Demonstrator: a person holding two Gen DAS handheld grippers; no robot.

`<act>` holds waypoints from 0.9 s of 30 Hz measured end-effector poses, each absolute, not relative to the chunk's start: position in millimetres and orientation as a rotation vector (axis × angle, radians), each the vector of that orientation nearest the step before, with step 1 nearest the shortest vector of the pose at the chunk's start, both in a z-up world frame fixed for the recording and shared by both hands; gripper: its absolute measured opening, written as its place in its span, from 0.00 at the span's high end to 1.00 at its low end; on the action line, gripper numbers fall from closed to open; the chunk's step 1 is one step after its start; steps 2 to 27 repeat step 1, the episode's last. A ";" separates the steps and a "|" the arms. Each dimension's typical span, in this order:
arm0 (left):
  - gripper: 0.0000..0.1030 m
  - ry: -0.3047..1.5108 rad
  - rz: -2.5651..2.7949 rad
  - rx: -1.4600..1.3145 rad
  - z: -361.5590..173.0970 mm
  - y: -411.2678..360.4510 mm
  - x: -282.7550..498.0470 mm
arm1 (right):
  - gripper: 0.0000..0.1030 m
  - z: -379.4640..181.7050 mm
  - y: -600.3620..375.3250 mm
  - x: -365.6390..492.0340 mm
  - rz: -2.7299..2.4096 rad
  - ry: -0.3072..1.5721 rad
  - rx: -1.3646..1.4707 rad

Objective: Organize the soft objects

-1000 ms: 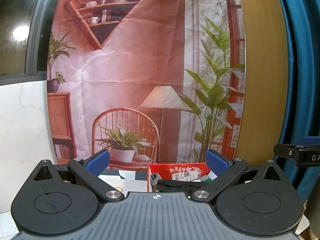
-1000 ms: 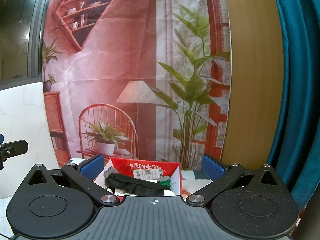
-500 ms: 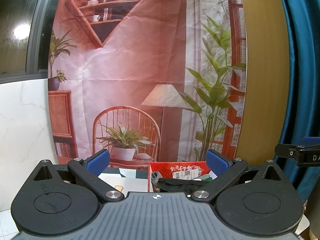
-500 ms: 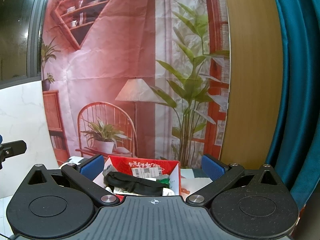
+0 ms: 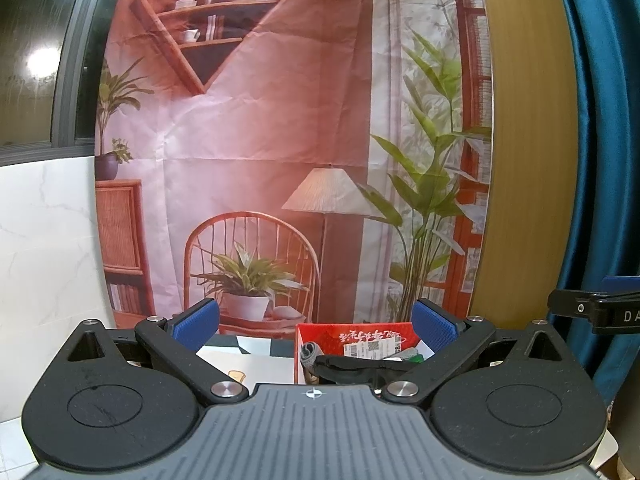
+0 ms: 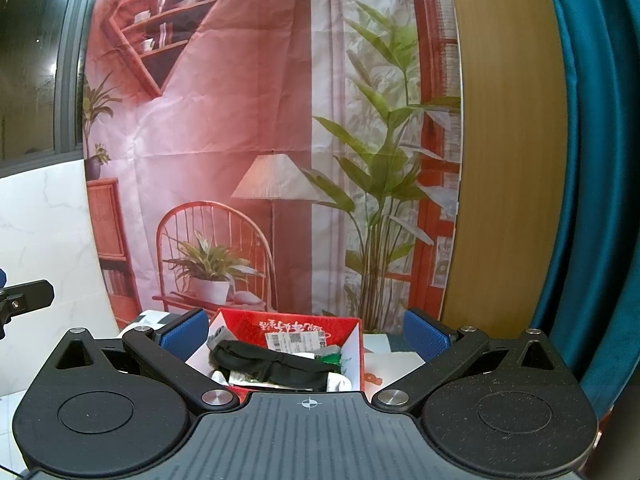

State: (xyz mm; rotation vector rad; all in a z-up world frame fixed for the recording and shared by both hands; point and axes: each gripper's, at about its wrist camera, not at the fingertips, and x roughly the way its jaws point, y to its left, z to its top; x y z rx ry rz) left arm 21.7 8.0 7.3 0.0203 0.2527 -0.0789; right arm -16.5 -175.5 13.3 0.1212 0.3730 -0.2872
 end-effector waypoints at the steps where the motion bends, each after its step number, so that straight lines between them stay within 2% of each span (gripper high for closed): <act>1: 0.00 0.254 -0.080 0.020 7.2 7.9 21.6 | 0.00 12.9 -175.2 -16.9 -0.287 0.373 0.121; 27: 0.00 0.254 -0.080 0.020 7.2 7.9 21.6 | 0.00 12.9 -175.2 -16.9 -0.287 0.373 0.121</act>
